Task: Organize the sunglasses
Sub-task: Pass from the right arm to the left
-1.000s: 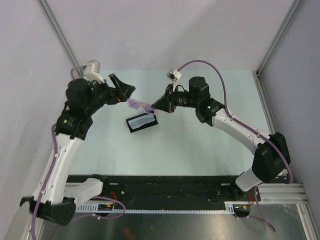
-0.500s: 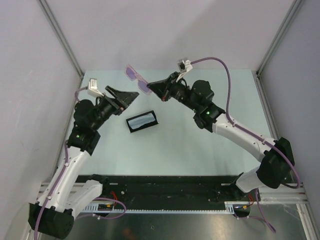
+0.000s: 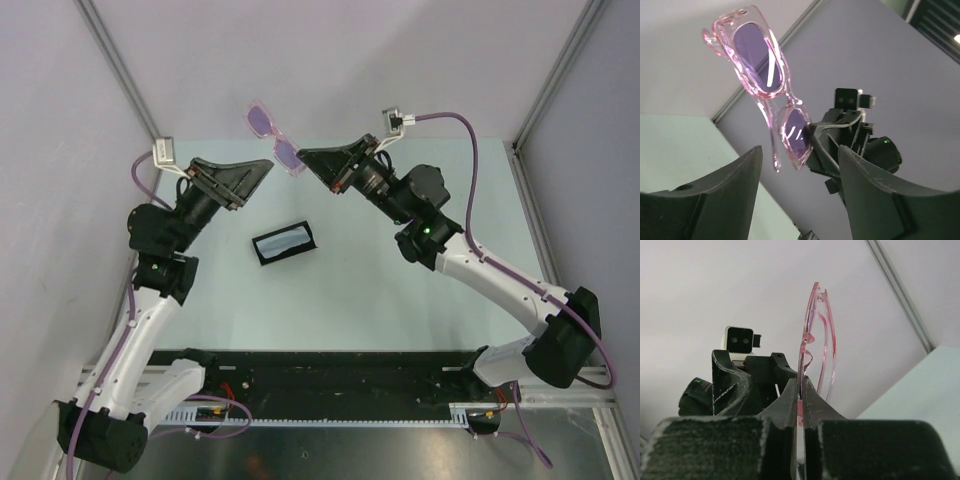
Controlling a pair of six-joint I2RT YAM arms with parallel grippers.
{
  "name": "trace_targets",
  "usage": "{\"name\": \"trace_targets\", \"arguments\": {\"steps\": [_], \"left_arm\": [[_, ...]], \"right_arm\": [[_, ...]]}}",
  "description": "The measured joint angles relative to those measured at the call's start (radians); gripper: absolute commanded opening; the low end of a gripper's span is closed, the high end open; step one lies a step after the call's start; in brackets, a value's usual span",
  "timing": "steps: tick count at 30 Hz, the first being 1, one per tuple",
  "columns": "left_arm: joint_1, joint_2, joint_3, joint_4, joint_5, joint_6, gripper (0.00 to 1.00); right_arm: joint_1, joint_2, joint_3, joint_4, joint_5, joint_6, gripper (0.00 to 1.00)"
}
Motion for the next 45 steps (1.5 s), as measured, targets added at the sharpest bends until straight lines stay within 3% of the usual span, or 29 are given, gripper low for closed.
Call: {"name": "trace_targets", "arguments": {"steps": [12, 22, 27, 29, 31, 34, 35, 38, 40, 45], "left_arm": [[-0.054, 0.063, 0.037, 0.165, 0.093, -0.025, 0.40], [-0.064, 0.079, 0.045, 0.196, 0.097, -0.032, 0.30], [-0.066, 0.085, 0.045, 0.198, 0.096, -0.036, 0.06], [-0.066, 0.087, 0.045, 0.203, 0.095, -0.042, 0.00], [-0.066, 0.087, 0.045, 0.206, 0.095, -0.048, 0.00], [-0.066, 0.088, 0.045, 0.209, 0.096, -0.052, 0.00], [-0.066, 0.088, 0.045, 0.209, 0.098, -0.051, 0.00], [-0.067, 0.092, 0.045, 0.211, 0.114, -0.040, 0.01], [-0.067, 0.099, 0.045, 0.211, 0.129, -0.032, 0.01], [-0.061, 0.128, 0.041, 0.210, 0.180, -0.014, 0.00]], "right_arm": [[0.002, -0.014, 0.023, 0.038, -0.009, 0.132, 0.00], [0.017, -0.016, 0.028, 0.048, -0.017, 0.138, 0.00], [0.021, -0.016, 0.028, 0.048, -0.021, 0.141, 0.00], [0.021, -0.016, 0.030, 0.049, -0.024, 0.140, 0.00], [0.020, -0.016, 0.030, 0.047, -0.025, 0.140, 0.00], [0.018, -0.016, 0.030, 0.046, -0.029, 0.138, 0.34], [0.016, -0.016, 0.030, 0.042, -0.032, 0.137, 0.51], [0.007, -0.016, 0.031, 0.013, -0.052, 0.124, 0.72], [-0.004, -0.018, 0.032, -0.017, -0.069, 0.106, 0.79], [-0.060, -0.055, 0.032, -0.142, -0.100, 0.051, 0.85]]}}
